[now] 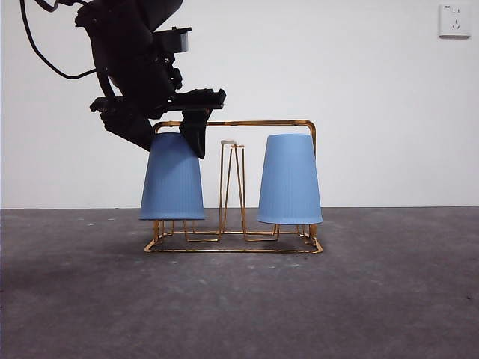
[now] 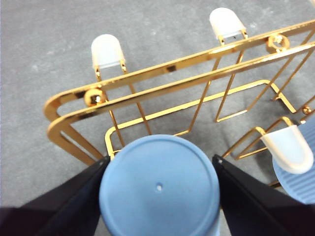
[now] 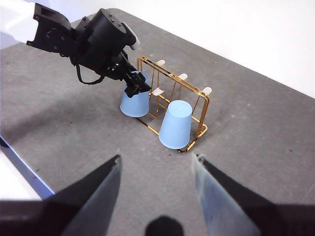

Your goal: Pick up cup 1,put cup 1 in the cup rack,pick up cup 2,put cup 2 in the cup rack

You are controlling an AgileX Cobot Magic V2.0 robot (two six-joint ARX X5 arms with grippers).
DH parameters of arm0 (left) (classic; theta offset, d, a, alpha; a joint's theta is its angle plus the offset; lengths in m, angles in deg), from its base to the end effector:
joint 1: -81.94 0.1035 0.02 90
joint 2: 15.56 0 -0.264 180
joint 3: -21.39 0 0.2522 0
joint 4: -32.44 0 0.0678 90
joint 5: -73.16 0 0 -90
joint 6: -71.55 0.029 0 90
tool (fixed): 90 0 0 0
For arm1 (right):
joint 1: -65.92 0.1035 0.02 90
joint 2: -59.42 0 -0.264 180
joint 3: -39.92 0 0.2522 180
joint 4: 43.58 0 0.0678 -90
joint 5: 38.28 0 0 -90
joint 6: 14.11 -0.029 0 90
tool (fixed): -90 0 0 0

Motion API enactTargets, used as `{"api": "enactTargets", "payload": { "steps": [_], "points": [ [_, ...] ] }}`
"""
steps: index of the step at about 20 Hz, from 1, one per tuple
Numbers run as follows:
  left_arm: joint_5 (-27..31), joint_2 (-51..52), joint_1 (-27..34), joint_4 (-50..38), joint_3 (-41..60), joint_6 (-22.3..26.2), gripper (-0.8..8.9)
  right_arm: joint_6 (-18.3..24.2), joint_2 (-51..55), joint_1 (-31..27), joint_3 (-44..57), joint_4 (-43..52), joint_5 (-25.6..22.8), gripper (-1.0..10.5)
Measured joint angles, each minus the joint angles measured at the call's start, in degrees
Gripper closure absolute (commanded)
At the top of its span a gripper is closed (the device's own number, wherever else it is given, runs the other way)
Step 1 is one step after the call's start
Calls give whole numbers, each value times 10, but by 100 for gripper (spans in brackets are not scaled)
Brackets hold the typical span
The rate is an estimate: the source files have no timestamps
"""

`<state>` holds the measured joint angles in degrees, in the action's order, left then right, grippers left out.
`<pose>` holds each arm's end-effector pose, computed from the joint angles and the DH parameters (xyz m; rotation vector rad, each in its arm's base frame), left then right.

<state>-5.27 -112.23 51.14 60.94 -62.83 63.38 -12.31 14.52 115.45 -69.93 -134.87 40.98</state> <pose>0.3204 -0.1843 0.2483 0.1235 0.6890 -0.2720 0.0210 0.0163 0.4756 -0.2650 0.3949 0.6716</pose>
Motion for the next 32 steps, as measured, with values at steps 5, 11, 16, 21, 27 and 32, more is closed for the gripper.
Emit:
{"api": "enactTargets", "payload": {
  "steps": [5,11,16,21,27,32],
  "points": [
    [-14,-2,1,50,1,-3,366,0,0,0,0,0,0,699],
    [-28,-1,1,97,8,-5,365,0,0,0,0,0,0,699],
    [-81,41,1,196,8,-5,366,0,0,0,0,0,0,698],
    [-150,148,-4,292,8,-5,374,0,0,0,0,0,0,698],
    [-269,323,-24,363,8,-9,485,0,0,0,0,0,0,699],
    [-298,445,-37,388,8,-21,821,-13,0,0,0,0,29,960]
  ]
}}
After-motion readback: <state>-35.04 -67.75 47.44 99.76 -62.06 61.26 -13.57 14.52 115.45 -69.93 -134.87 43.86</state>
